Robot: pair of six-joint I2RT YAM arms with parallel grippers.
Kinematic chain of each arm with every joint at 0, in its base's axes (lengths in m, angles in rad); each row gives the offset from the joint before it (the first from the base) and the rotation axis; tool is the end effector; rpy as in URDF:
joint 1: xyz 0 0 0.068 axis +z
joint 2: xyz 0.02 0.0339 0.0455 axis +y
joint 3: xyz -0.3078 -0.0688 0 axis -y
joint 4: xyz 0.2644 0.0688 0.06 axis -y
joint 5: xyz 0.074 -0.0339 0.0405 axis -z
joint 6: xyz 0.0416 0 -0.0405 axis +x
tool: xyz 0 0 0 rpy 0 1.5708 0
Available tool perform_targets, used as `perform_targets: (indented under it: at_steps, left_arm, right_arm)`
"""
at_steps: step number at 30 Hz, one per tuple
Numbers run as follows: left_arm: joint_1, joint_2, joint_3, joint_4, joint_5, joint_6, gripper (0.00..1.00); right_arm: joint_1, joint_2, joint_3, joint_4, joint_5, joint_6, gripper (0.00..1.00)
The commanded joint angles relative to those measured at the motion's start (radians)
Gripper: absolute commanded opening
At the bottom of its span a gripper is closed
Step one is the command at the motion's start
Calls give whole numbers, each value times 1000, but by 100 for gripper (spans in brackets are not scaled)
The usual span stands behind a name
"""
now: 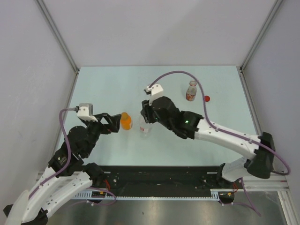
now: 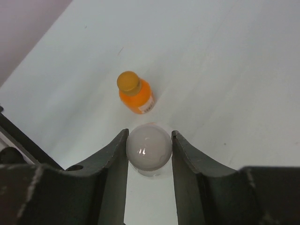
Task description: Unscrew the bottle caps
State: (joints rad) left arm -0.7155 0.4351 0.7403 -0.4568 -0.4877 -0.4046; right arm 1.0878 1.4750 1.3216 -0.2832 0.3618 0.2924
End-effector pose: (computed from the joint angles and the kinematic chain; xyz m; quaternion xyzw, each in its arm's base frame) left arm 0.0766 -0.0407 0.3632 -0.0414 0.7517 -0.1807 0.6330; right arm 0.1818 0.3149 0.3910 -0.2322 0.8024 0.2194 0.5041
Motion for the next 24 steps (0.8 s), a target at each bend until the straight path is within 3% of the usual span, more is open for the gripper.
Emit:
perform_targets:
  at_steps: [1, 6, 13, 17, 24]
  left_arm:
    - [7, -13, -4, 245, 334, 119, 100]
    - [7, 79, 25, 426, 706, 147, 100]
    - [10, 272, 126, 576, 1038, 176, 100]
    - [19, 361, 171, 664, 1144, 164, 100]
    - [34, 450, 225, 678, 1227, 171, 100]
  right_arm:
    - [-40, -221, 10, -57, 132, 17, 0]
    - [-175, -406, -70, -22, 24, 122, 0]
    - [-387, -527, -119, 10, -383, 257, 0]
    - [-479, -567, -139, 53, -601, 323, 0]
    - [-632, -584, -142, 114, -966, 375, 0]
